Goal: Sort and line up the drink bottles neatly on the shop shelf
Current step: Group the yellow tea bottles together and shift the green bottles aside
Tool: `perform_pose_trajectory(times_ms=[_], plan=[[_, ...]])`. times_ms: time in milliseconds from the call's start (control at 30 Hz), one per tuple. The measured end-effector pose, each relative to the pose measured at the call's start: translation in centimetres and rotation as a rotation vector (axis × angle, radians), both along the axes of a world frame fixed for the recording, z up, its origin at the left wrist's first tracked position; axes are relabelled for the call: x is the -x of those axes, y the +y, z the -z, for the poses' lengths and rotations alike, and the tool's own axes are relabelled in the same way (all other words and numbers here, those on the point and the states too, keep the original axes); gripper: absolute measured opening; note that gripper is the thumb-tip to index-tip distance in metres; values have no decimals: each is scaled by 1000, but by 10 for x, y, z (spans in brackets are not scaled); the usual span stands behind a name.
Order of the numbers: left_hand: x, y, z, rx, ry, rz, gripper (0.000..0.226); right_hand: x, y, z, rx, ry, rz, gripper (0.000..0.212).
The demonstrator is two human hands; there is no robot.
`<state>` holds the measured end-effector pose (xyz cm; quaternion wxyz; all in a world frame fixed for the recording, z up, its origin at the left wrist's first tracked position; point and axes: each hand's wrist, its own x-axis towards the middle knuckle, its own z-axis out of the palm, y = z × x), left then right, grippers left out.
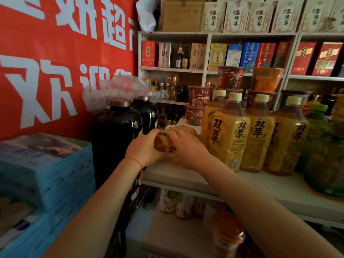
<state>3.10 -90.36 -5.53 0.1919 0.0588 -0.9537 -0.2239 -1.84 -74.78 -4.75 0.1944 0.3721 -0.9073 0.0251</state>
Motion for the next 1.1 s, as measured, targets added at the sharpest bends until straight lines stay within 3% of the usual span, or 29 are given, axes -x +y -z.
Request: perform_pose_trajectory(times_ms=[167, 300, 367, 467, 567, 667, 800, 933, 1000, 1100], plan=[[1, -6, 13, -269, 158, 114, 75, 8, -15, 3, -59, 42, 11, 87], [0, 11, 2, -327, 359, 119, 32, 11, -12, 1, 56, 93, 47, 79], [-3, 24, -6, -314, 460, 103, 20, 11, -7, -4, 145, 111, 44, 75], [-5, 30, -20, -320, 648, 151, 21, 8, 1, -17, 277, 118, 4, 72], [-2, 31, -40, -533, 764, 273, 33, 3, 8, -40, 419, 76, -24, 72], [3, 27, -45, -697, 598, 288, 47, 1, 15, -61, 492, -5, 20, 70], [6, 29, -19, -654, 164, 390, 94, 2, 14, -65, 521, -52, 88, 66], [27, 49, -6, -486, 108, 189, 141, 7, 8, -66, 598, -96, 189, 64], [39, 54, -5, -357, 83, 77, 144, 7, 6, -66, 635, -131, 242, 65], [50, 53, -7, -328, 76, 20, 133, 1, 4, -66, 508, -54, 264, 67]])
